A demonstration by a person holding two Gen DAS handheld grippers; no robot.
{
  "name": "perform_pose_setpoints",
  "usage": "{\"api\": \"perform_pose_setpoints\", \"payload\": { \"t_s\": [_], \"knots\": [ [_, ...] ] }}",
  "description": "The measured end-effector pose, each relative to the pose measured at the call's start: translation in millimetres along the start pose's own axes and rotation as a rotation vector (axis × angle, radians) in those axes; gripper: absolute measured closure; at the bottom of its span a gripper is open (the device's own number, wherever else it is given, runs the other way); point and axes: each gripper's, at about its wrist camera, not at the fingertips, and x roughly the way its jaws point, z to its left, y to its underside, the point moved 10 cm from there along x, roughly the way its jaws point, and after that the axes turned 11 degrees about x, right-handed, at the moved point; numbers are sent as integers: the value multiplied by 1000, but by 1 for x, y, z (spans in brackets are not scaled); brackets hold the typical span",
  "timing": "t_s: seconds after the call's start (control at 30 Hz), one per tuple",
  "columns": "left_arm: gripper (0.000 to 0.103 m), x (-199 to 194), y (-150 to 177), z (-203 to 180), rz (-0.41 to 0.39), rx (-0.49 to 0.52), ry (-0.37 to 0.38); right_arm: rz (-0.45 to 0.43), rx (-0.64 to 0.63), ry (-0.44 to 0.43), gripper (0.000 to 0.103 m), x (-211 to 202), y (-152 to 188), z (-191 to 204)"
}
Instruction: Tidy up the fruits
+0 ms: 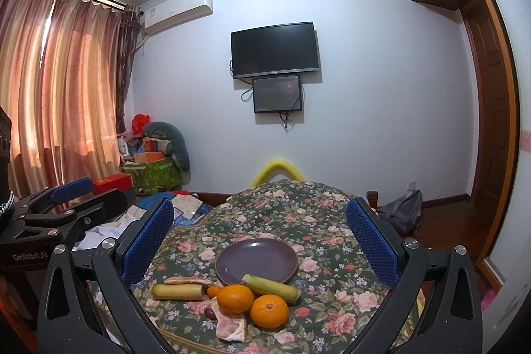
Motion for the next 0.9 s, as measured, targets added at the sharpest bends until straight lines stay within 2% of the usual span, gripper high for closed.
{"api": "perform_pose_setpoints", "payload": {
  "t_s": [0.37, 0.53, 0.73, 0.9],
  "knots": [
    [0, 7, 5, -1, 18, 2, 14, 14, 11, 9, 0, 4, 5, -5],
    [0, 19, 16, 4, 46, 0, 22, 59, 11, 15, 0, 15, 19, -8],
    [0, 51, 49, 31, 158, 13, -16, 172, -24, 59, 0, 43, 54, -20],
    [8, 80, 82, 55, 264, 16, -32, 270, -42, 79, 0, 64, 86, -29]
  ]
}}
